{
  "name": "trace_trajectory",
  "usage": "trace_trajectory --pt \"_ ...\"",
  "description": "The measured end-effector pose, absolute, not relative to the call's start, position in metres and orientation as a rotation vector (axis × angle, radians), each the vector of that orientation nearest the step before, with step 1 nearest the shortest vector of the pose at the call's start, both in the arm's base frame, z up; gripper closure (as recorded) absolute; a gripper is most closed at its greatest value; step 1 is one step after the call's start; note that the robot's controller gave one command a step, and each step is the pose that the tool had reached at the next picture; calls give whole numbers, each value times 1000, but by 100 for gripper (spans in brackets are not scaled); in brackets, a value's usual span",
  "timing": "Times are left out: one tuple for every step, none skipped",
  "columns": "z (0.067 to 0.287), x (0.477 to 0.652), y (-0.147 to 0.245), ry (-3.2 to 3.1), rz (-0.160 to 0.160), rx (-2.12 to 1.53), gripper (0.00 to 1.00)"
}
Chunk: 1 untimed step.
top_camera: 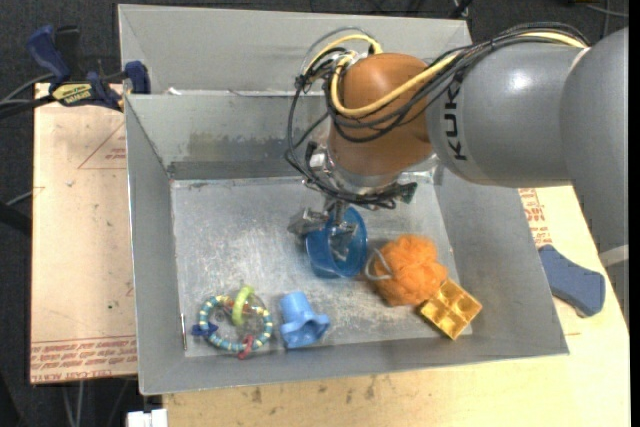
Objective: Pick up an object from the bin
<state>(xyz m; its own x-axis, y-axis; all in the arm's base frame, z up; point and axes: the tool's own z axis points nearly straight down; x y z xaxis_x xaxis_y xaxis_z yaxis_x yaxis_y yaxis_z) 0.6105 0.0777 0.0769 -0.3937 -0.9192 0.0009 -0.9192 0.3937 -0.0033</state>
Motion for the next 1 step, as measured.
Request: trace_trajectory --pt "188 599 79 2535 2 -1849 100"
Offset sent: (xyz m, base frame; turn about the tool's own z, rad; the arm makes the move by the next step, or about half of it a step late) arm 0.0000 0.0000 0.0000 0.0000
